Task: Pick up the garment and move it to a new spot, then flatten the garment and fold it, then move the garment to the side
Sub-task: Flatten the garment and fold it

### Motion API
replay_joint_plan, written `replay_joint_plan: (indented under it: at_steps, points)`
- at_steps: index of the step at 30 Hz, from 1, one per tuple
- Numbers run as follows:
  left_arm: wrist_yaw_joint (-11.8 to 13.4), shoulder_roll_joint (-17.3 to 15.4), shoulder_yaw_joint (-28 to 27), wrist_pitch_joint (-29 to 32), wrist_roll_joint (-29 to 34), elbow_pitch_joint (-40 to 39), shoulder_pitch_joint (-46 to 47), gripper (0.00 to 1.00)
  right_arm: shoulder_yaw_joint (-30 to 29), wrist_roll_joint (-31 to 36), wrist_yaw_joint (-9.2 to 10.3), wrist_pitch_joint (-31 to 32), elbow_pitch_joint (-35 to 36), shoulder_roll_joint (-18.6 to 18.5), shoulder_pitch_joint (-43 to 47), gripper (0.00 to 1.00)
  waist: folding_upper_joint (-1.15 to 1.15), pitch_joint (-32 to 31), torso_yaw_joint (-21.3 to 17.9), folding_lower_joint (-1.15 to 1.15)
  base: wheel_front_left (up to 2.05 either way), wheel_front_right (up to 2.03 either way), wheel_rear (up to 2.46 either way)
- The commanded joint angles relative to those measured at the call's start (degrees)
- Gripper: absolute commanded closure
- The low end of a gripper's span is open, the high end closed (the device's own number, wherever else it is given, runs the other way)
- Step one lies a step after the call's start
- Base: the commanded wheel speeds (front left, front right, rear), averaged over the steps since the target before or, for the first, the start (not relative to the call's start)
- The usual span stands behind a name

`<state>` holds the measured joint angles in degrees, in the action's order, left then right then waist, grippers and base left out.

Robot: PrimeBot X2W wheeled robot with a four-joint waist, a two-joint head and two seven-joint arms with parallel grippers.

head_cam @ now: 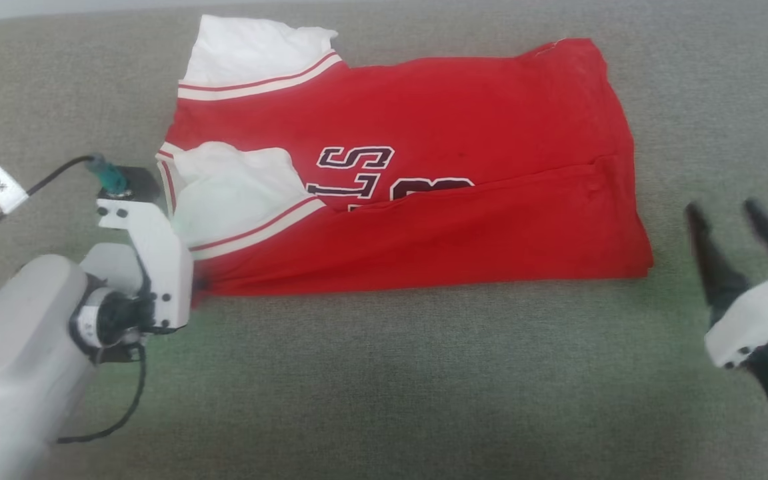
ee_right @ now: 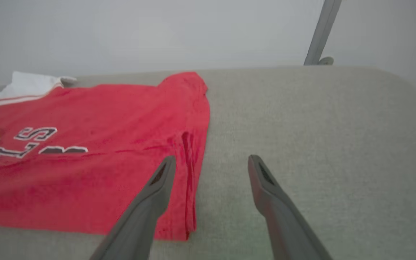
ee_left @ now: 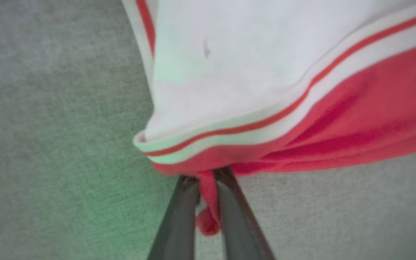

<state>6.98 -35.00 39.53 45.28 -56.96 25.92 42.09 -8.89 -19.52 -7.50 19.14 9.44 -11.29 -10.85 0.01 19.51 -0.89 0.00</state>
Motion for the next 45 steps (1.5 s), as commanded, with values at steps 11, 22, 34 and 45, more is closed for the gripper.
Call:
replay_joint_plan:
  at_steps: [11,22,34,45]
  points:
    - [-2.57,6.05,3.13,-1.89,0.77,5.22,-0.01,1.00,4.23,-4.45,0.03,20.38,-9.26,-3.87,-5.16,0.00,-0.01,1.32,2.76,0.00,0.00,0.00,0.00]
    - [-4.40,8.92,4.32,-2.90,0.96,7.96,1.21,1.00,8.18,-2.50,0.04,31.13,-20.00,-5.91,-9.28,1.00,-0.01,1.64,4.44,0.00,0.00,0.00,0.00]
    - [-3.29,5.71,4.06,-0.33,0.70,5.20,1.28,1.00,7.72,-3.71,0.09,30.02,-17.80,-9.44,-10.23,1.00,-0.01,-1.08,4.99,0.00,0.00,0.00,0.00]
    - [2.26,-0.80,4.09,3.66,1.51,-9.10,-2.24,1.00,7.43,-7.10,0.08,34.61,-10.10,-13.70,-5.40,1.00,-0.01,-3.81,5.50,0.00,0.00,0.00,0.00]
